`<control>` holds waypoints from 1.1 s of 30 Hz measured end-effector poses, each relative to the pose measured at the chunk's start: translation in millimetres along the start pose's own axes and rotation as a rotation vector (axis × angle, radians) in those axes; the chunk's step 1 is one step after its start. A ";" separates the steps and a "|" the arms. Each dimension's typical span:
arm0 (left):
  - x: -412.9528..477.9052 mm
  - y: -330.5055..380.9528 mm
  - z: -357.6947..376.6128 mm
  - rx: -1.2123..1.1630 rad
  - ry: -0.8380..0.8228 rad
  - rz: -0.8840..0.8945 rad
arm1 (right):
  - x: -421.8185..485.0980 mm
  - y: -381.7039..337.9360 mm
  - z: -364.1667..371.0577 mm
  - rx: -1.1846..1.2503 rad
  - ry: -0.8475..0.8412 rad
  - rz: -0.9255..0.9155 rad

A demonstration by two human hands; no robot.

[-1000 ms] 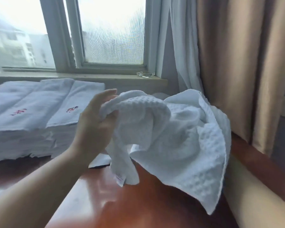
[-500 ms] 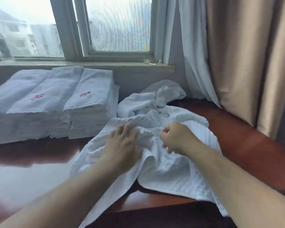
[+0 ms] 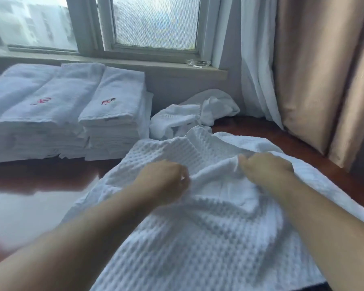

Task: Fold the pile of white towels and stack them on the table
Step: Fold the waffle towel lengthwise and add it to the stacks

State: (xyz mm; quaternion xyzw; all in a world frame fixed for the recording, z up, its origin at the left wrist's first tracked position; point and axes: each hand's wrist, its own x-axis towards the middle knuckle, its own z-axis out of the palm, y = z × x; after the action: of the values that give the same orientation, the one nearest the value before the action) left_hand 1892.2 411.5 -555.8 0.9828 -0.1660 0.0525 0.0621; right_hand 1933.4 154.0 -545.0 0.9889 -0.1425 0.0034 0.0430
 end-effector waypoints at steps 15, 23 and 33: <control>7.3 -22.2 16.5 0.127 0.170 -0.142 | 38.2 -9.3 14.3 0.491 0.219 0.172; 22.9 -63.6 4.2 -0.402 0.090 -0.315 | 0.2 -74.5 45.4 0.534 0.120 -0.374; -2.2 -56.8 -16.8 0.057 0.223 -0.363 | -0.2 -84.5 54.3 0.437 0.249 -0.449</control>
State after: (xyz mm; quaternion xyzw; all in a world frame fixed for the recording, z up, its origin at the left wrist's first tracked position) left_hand 1907.7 467.7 -545.4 0.9860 0.0232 0.1533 0.0608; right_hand 1956.7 230.2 -606.1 0.9734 0.0894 0.1449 -0.1533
